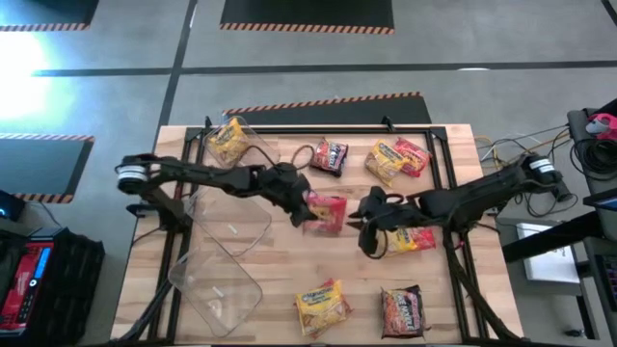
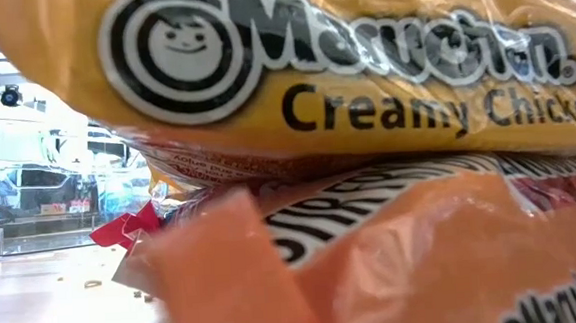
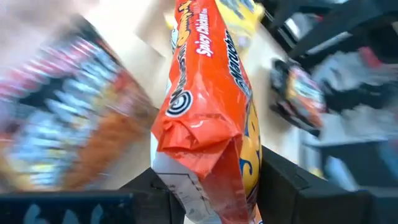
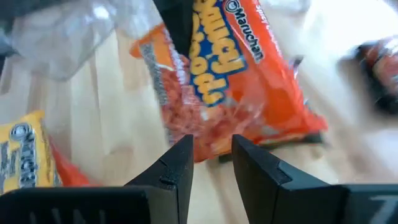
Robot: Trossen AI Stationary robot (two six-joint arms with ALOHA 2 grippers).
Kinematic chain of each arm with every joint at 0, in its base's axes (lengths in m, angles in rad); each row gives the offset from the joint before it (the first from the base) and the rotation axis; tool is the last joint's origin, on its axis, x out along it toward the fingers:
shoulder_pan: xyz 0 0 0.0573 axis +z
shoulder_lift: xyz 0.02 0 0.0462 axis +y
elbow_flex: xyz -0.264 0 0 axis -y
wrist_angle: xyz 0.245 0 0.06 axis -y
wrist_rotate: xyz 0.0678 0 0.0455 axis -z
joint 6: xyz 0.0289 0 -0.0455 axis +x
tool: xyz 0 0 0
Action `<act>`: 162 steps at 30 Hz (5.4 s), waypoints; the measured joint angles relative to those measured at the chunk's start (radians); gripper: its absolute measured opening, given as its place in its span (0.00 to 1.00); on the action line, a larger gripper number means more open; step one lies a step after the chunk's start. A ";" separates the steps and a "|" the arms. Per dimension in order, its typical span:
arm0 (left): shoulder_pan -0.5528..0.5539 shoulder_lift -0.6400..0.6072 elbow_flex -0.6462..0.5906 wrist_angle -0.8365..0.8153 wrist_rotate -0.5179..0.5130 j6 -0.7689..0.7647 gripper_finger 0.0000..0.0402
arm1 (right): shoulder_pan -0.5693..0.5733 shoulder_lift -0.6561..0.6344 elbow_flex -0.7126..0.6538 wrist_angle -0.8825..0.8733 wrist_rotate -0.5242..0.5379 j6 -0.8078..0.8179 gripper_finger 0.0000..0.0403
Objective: Sort Maruchan noodles
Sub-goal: Put the noodles pack into the middle transparent bin, then put the noodles pack into the bottom transparent bin
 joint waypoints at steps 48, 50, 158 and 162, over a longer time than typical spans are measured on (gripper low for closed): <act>-0.318 -1.243 -0.485 -0.836 -0.729 -0.263 0.31 | -0.098 -0.345 -0.285 0.164 0.490 -0.274 0.25; -0.318 -1.253 -0.484 -0.870 -0.728 -0.266 0.31 | -0.098 -0.341 -0.284 0.165 0.479 -0.339 0.25; -0.272 -0.323 -0.060 -0.717 -1.004 -0.259 0.52 | -0.104 -0.321 -0.274 0.164 0.531 -0.505 0.25; -0.229 -0.263 -0.041 -0.587 -0.911 -0.137 0.60 | -0.104 -0.321 -0.274 0.164 0.531 -0.505 0.25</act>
